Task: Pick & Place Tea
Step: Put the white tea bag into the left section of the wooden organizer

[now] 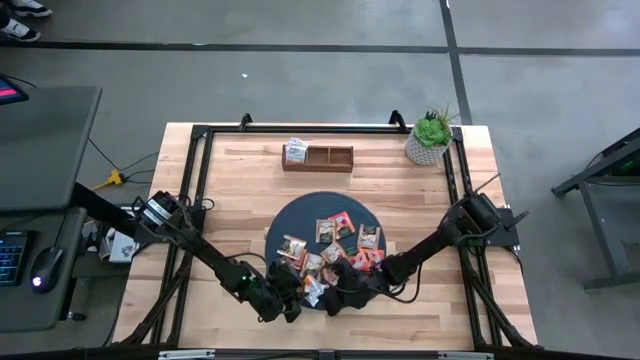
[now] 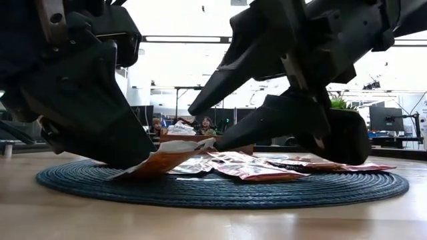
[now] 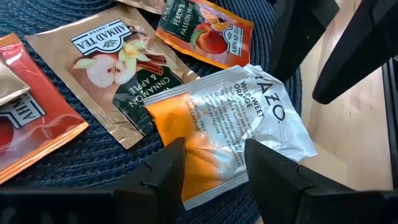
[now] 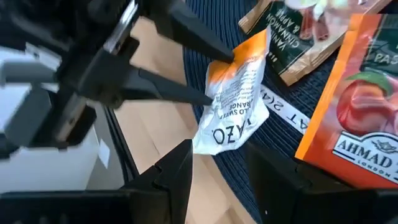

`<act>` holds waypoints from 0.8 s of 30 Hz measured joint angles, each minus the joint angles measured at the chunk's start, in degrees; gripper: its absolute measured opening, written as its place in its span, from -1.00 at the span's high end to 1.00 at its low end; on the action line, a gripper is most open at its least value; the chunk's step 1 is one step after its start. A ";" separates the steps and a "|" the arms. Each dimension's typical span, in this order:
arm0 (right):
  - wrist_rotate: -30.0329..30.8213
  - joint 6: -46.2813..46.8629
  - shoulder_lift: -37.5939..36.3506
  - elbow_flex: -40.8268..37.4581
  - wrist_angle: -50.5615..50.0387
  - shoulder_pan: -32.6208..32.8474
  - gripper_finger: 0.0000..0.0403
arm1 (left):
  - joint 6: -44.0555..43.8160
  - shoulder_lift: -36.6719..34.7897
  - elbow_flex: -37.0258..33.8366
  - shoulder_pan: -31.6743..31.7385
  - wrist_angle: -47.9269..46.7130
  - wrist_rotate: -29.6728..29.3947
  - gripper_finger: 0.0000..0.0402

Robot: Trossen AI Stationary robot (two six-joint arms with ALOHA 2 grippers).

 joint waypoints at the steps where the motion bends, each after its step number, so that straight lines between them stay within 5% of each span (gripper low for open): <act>1: 0.82 0.90 0.00 0.00 0.00 0.07 0.30 | 0.00 0.00 0.00 0.00 0.00 -0.29 0.18; 14: 7.39 5.82 0.00 0.00 -0.47 0.12 0.30 | 0.00 -0.02 0.00 0.01 0.03 -3.29 0.18; 24: 5.61 5.84 0.00 -0.04 -1.40 -1.95 0.34 | 0.65 -0.09 0.02 0.02 0.14 -3.83 0.18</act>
